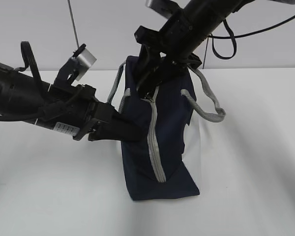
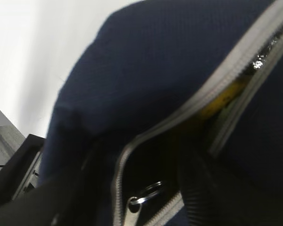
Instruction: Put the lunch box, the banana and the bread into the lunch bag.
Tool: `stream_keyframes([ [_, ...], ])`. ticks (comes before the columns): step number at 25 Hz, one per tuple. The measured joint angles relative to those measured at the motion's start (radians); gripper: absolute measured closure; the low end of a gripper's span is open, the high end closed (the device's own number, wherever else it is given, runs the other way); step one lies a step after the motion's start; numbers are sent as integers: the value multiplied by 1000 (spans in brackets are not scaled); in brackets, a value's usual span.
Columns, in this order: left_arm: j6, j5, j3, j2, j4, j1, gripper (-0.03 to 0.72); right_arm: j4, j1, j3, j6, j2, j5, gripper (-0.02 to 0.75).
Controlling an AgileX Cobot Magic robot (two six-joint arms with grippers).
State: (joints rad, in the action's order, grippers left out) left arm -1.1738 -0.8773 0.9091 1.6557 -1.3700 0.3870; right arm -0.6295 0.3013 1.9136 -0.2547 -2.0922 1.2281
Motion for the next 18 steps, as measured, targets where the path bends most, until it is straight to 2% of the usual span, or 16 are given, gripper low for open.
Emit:
stream_keyframes([
  [18, 0, 0, 0, 0, 0, 0, 685, 84, 4, -66, 100, -1, -2, 359],
])
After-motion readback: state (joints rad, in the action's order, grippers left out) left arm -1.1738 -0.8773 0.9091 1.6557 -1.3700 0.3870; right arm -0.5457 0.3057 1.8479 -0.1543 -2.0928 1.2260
